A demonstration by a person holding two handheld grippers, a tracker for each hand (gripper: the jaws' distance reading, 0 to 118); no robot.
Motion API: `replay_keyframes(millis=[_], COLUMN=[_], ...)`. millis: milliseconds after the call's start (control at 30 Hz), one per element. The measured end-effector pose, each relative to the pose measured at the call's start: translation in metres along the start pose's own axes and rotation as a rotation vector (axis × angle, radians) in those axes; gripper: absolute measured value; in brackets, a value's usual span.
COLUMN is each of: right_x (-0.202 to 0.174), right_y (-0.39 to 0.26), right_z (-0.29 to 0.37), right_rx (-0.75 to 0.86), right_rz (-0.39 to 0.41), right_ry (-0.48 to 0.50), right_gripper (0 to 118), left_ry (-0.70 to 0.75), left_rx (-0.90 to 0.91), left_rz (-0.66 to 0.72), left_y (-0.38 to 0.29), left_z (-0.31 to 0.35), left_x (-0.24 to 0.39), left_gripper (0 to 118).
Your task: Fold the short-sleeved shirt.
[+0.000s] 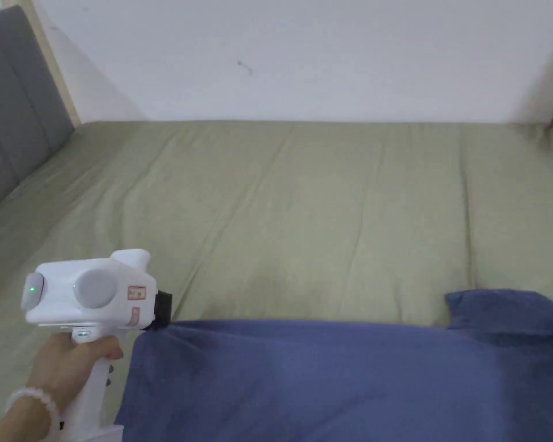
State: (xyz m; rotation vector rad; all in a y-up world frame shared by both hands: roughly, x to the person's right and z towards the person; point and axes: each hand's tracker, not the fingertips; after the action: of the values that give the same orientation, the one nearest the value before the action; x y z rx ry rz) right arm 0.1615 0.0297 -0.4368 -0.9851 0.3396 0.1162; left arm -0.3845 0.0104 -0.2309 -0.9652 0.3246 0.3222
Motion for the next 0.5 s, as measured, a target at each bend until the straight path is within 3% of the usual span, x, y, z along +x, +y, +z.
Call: replay_keyframes(millis=[233,500], right_x=[0.005,0.026], right_y=[-0.057,-0.194], right_z=[0.095,0.162], right_rx=[0.071,0.006], right_rz=[-0.007,0.001], right_ry=[0.016,0.008], right_gripper=[1,1], left_ry=[0.002,-0.055], left_rx=[0.155,0.095], left_rz=[-0.073,-0.113], left_y=[-0.049,-0.175], left_z=[0.111,0.16], left_x=[0.01,-0.011], left_gripper=[0,1])
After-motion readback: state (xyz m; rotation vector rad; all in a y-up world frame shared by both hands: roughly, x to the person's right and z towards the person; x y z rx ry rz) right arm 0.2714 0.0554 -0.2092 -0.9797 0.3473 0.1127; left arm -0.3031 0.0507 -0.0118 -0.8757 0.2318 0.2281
